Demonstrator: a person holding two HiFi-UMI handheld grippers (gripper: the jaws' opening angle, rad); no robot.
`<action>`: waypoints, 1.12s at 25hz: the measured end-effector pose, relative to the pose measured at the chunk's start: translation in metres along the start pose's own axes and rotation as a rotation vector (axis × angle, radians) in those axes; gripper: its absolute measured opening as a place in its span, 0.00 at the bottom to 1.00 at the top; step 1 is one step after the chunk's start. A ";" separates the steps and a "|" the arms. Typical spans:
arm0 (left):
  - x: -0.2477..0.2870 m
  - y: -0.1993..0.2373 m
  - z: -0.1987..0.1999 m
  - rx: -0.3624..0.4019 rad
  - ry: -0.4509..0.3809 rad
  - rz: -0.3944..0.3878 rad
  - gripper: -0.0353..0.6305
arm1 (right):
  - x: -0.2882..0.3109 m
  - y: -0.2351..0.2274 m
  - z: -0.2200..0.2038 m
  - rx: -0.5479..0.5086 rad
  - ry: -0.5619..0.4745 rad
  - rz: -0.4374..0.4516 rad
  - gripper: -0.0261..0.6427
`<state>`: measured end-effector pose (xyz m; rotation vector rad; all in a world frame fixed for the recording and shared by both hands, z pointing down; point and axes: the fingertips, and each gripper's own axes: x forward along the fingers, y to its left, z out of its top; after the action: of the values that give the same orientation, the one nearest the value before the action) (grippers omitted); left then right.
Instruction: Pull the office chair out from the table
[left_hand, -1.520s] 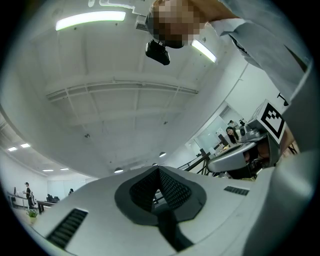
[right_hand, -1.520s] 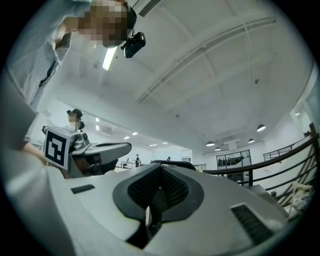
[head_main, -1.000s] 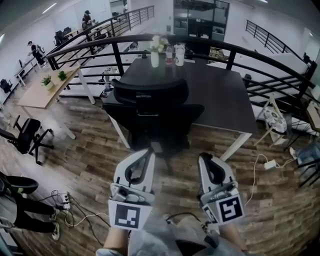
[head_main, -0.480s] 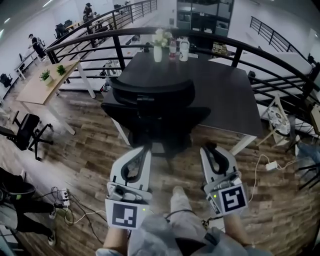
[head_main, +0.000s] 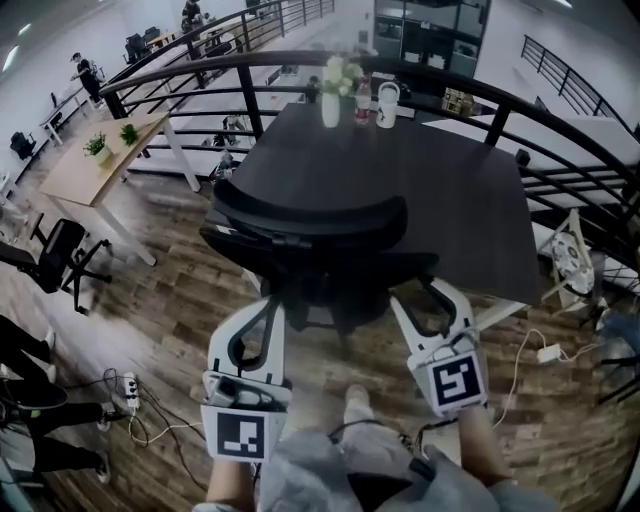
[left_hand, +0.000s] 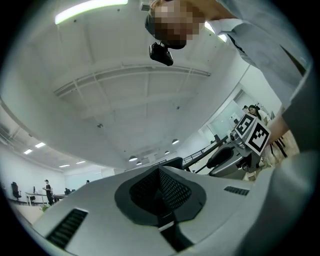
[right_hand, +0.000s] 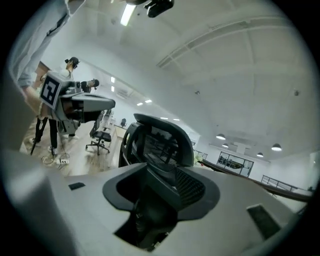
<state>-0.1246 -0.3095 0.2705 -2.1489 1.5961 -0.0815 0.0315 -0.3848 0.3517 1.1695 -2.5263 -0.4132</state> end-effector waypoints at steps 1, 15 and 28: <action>0.004 0.003 -0.005 0.002 0.014 0.009 0.05 | 0.008 -0.003 -0.005 -0.030 0.022 0.016 0.33; 0.037 0.037 -0.050 0.034 0.142 0.113 0.05 | 0.077 -0.007 -0.068 -0.443 0.252 0.267 0.37; 0.034 0.089 -0.169 0.462 0.642 -0.140 0.23 | 0.084 -0.003 -0.080 -0.549 0.301 0.391 0.33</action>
<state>-0.2455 -0.4154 0.3794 -1.9457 1.5226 -1.1646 0.0148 -0.4618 0.4373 0.4782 -2.1096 -0.7056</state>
